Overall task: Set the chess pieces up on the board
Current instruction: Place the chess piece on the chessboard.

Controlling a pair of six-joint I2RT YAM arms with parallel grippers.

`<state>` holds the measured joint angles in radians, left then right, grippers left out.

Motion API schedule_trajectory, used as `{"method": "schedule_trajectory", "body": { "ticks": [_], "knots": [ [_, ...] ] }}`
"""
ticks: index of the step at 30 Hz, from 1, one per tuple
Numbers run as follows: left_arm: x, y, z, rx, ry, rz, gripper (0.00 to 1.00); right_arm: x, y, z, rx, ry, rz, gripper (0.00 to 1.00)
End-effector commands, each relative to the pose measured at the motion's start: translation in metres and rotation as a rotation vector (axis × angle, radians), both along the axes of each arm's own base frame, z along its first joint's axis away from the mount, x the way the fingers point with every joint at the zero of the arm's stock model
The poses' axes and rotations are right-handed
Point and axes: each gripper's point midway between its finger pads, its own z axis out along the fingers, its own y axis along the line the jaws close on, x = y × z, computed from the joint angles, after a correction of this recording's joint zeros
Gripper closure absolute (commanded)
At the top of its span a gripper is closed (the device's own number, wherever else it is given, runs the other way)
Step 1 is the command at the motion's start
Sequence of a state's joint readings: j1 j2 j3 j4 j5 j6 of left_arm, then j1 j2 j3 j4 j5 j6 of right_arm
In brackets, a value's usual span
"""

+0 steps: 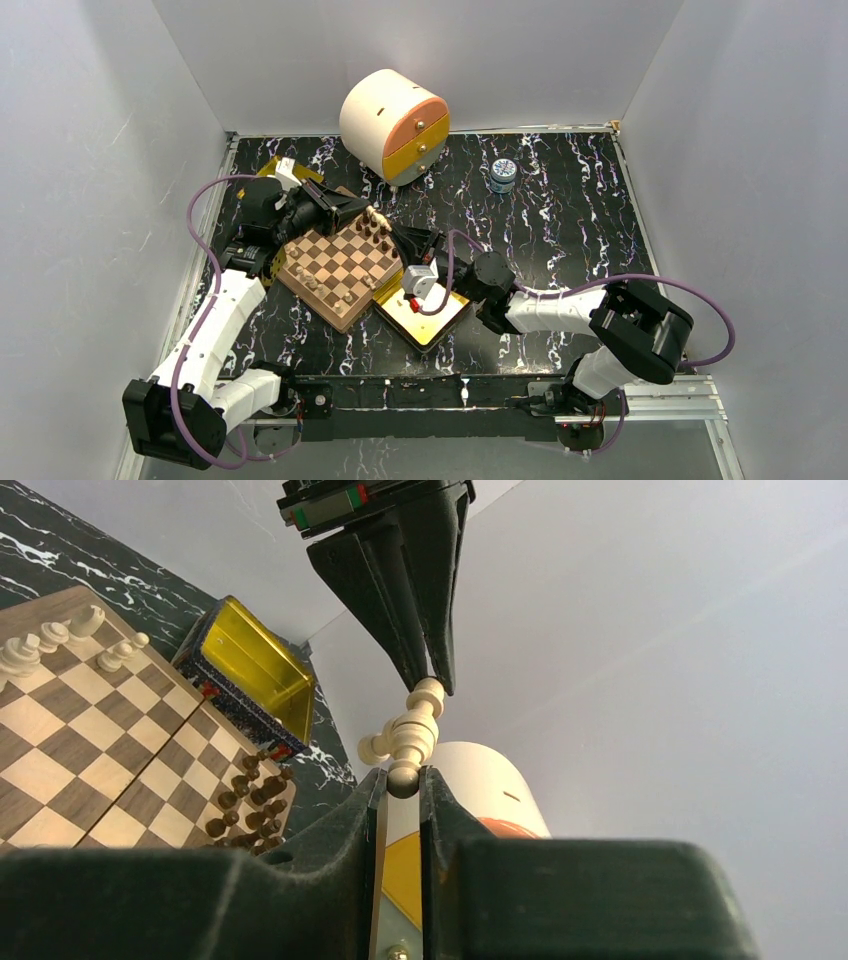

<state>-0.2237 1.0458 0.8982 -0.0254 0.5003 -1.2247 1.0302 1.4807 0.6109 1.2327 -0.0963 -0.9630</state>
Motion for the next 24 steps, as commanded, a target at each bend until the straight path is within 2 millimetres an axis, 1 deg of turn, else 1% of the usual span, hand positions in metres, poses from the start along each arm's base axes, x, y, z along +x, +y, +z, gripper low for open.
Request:
{"method": "schedule_trajectory", "body": {
  "ticks": [1, 4, 6, 7, 9, 12, 14, 16, 20, 21, 22, 24],
  "knots": [
    [-0.004, -0.002, 0.002, -0.007, -0.017, -0.02, 1.0, -0.007, -0.003, 0.027, 0.09, -0.038, 0.021, 0.85],
    [-0.002, -0.001, -0.001, 0.015, -0.032, -0.013, 1.0, -0.008, -0.004, 0.026, 0.097, -0.023, 0.023, 0.91],
    [0.005, 0.002, 0.002, 0.038, -0.082, 0.003, 1.0, -0.01, -0.007, 0.025, 0.11, 0.005, 0.025, 0.94],
    [0.008, 0.005, -0.002, 0.077, -0.091, 0.015, 1.0, -0.011, -0.008, 0.024, 0.117, 0.029, 0.03, 0.95],
    [0.015, 0.011, -0.009, 0.137, -0.096, 0.033, 1.0, -0.015, -0.006, 0.017, 0.096, 0.088, 0.046, 0.97],
    [0.029, 0.021, -0.011, 0.227, -0.132, 0.075, 1.0, -0.02, -0.002, 0.004, 0.055, 0.222, 0.074, 0.98],
    [0.038, 0.03, -0.01, 0.3, -0.163, 0.108, 1.0, -0.023, -0.001, -0.003, 0.044, 0.34, 0.08, 0.98],
    [0.046, 0.045, -0.013, 0.405, -0.182, 0.153, 1.0, -0.025, 0.0, -0.006, 0.047, 0.48, 0.077, 0.97],
    [0.058, 0.075, -0.014, 0.625, -0.215, 0.228, 1.0, -0.009, -0.001, -0.019, 0.061, 0.823, -0.068, 0.97],
    [0.059, 0.082, -0.013, 0.674, -0.221, 0.241, 1.0, -0.006, 0.0, -0.026, 0.049, 0.907, -0.116, 0.97],
    [0.06, 0.093, -0.012, 0.735, -0.222, 0.269, 1.0, -0.003, 0.003, -0.025, 0.046, 0.967, -0.146, 0.97],
    [0.061, 0.11, -0.01, 0.834, -0.225, 0.31, 1.0, -0.005, 0.005, -0.038, 0.011, 1.084, -0.189, 0.97]
  ]
}}
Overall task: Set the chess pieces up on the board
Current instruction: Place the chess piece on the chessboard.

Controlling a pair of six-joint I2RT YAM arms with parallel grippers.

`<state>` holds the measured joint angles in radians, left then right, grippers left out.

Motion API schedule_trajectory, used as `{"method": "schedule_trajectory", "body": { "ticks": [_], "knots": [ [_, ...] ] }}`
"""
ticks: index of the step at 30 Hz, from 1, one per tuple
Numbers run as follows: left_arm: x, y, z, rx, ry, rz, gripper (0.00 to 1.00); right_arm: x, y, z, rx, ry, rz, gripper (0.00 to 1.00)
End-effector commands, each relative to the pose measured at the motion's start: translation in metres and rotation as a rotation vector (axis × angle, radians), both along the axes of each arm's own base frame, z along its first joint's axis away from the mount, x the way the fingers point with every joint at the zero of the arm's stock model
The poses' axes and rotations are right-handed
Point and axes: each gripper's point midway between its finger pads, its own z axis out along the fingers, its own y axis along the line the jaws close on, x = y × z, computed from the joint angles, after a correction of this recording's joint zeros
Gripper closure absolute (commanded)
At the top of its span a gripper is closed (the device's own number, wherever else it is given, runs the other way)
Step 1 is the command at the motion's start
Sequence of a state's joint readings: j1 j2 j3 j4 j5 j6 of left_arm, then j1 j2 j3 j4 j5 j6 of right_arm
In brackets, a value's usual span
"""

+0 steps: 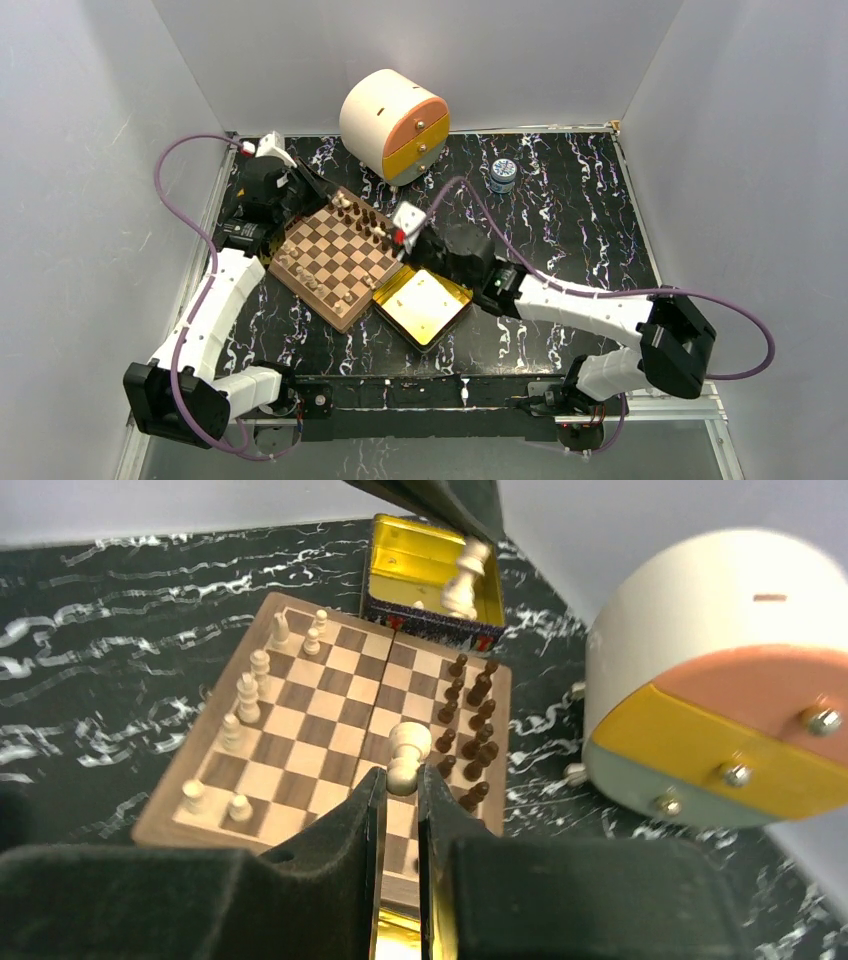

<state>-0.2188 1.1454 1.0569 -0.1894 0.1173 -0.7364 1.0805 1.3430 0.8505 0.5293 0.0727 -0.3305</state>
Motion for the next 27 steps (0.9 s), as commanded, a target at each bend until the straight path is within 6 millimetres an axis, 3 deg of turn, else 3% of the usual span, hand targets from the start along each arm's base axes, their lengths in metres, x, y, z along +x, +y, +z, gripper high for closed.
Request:
{"method": "schedule_trajectory", "body": {
  "ticks": [1, 4, 5, 13, 17, 27],
  "knots": [
    [0.008, 0.057, 0.014, 0.333, -0.064, 0.149, 1.0, 0.0, -0.002, -0.024, -0.058, 0.391, -0.136, 0.97],
    [0.008, 0.075, 0.017, 0.433, -0.064, 0.195, 1.0, -0.011, 0.009, -0.027, -0.079, 0.521, -0.109, 0.98],
    [0.008, 0.08, 0.019, 0.454, -0.066, 0.211, 1.0, -0.014, 0.011, -0.037, -0.113, 0.574, -0.115, 0.98],
    [0.0, 0.093, 0.052, 0.488, -0.126, 0.27, 1.0, -0.03, 0.038, -0.073, -0.295, 0.852, -0.126, 0.98],
    [-0.011, 0.102, 0.075, 0.483, -0.173, 0.315, 1.0, -0.03, 0.055, -0.081, -0.311, 0.937, -0.136, 0.98],
    [-0.037, 0.116, 0.119, 0.466, -0.275, 0.384, 1.0, -0.022, 0.094, -0.124, -0.438, 1.071, -0.186, 0.97]
  ]
}}
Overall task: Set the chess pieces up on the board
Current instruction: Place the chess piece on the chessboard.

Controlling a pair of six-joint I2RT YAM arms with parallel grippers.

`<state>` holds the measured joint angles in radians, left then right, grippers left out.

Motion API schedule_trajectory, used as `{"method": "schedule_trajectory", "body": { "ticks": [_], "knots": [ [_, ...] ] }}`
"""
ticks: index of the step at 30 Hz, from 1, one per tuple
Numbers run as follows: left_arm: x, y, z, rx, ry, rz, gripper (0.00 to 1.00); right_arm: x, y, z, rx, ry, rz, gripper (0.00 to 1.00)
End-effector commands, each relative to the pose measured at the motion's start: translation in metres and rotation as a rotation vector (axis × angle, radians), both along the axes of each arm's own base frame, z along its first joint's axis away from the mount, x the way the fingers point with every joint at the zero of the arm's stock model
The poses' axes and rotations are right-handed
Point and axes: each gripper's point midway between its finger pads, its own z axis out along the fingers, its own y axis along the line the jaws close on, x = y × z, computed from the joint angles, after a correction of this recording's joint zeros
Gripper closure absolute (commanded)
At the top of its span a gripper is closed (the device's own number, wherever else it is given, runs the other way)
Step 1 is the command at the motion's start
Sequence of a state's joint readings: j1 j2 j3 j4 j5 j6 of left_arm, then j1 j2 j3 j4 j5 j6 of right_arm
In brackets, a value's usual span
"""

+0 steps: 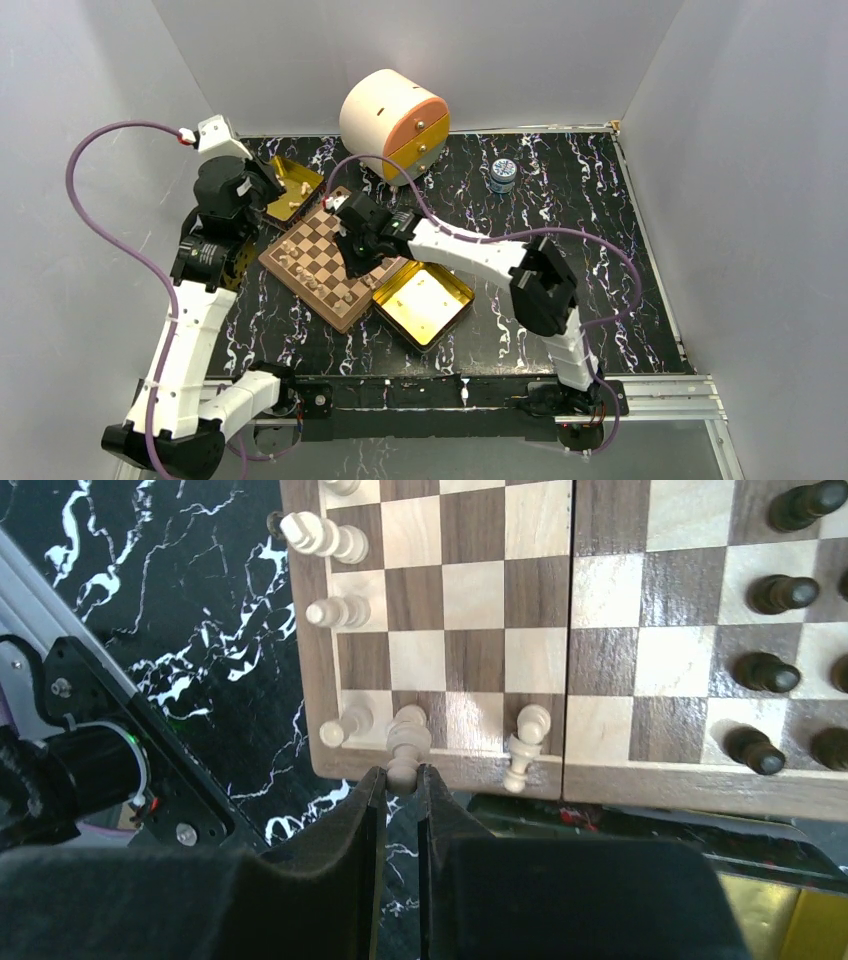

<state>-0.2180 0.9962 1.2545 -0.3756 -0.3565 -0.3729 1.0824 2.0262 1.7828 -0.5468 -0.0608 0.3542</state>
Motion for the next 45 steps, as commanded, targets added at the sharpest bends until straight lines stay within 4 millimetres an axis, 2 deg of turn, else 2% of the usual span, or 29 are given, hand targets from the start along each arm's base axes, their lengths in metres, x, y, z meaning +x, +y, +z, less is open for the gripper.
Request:
{"method": "schedule_trajectory", "body": {
  "ticks": [1, 11, 26, 32, 36, 45],
  "knots": [
    [-0.013, 0.013, 0.029, 0.009, -0.075, 0.047, 1.0, -0.007, 0.013, -0.005, -0.035, 0.078, -0.009, 0.96],
    [-0.026, 0.019, 0.038, 0.027, -0.098, 0.056, 1.0, -0.002, 0.031, -0.036, -0.104, 0.153, -0.043, 0.94],
    [-0.027, 0.019, 0.037, 0.038, -0.095, 0.049, 1.0, 0.0, 0.04, -0.059, -0.143, 0.187, -0.05, 0.89],
    [-0.025, 0.017, 0.034, 0.038, -0.088, 0.043, 1.0, -0.001, 0.042, -0.059, -0.139, 0.196, -0.05, 0.82],
    [-0.025, 0.017, 0.033, 0.038, -0.086, 0.041, 1.0, -0.001, 0.044, -0.057, -0.126, 0.199, -0.044, 0.72],
    [-0.025, 0.016, 0.033, 0.043, -0.083, 0.037, 1.0, -0.003, 0.05, -0.058, -0.104, 0.214, -0.034, 0.64]
  ]
}}
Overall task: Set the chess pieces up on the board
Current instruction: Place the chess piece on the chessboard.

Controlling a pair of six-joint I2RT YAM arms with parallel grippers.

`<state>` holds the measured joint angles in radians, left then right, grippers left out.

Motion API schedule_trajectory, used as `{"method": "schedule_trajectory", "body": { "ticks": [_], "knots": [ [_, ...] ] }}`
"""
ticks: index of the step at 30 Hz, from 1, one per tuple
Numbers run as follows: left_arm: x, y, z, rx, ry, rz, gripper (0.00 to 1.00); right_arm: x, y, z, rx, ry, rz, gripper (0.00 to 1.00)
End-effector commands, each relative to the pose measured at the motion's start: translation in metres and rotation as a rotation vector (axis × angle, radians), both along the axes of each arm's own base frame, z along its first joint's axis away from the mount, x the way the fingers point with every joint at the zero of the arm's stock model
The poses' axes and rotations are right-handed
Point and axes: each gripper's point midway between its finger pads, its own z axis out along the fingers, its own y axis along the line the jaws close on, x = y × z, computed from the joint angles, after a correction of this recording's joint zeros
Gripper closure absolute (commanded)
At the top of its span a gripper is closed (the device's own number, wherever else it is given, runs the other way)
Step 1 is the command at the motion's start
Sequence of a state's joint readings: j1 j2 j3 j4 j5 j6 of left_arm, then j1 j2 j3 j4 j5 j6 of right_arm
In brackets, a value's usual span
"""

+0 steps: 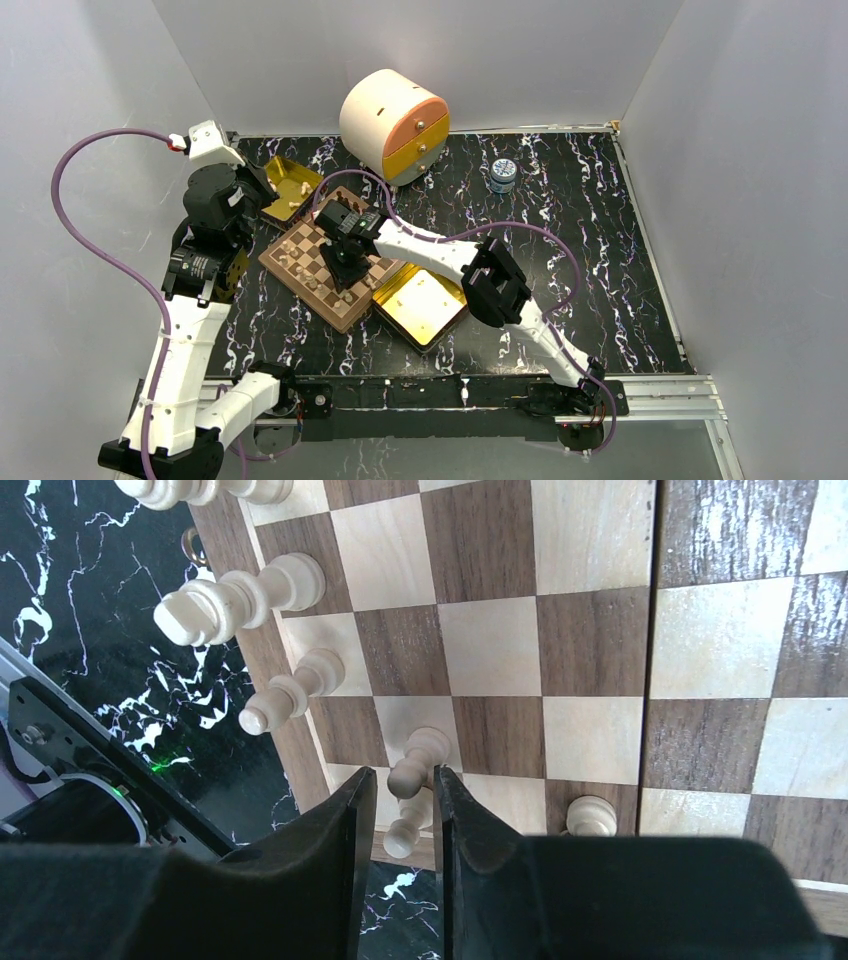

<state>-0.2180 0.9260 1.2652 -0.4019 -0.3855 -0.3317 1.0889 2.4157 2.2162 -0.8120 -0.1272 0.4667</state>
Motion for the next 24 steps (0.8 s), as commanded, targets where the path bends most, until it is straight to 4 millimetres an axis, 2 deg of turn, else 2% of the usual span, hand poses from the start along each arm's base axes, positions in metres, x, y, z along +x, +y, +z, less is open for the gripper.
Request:
{"method": "schedule_trajectory", "body": {
  "ticks": [1, 18, 24],
  "knots": [
    [-0.0038, 0.0049, 0.0141, 0.008, -0.034, 0.016, 1.0, -0.0005, 0.0133, 0.0112, 0.054, -0.002, 0.008, 0.64],
    [-0.0041, 0.004, 0.0129, 0.011, -0.03, 0.009, 1.0, -0.0011, 0.0157, 0.0032, 0.057, 0.015, 0.001, 0.65],
    [-0.0031, 0.001, 0.0118, 0.006, -0.027, -0.006, 1.0, 0.0043, 0.0162, 0.0128, 0.075, 0.0, -0.007, 0.64]
  ]
}}
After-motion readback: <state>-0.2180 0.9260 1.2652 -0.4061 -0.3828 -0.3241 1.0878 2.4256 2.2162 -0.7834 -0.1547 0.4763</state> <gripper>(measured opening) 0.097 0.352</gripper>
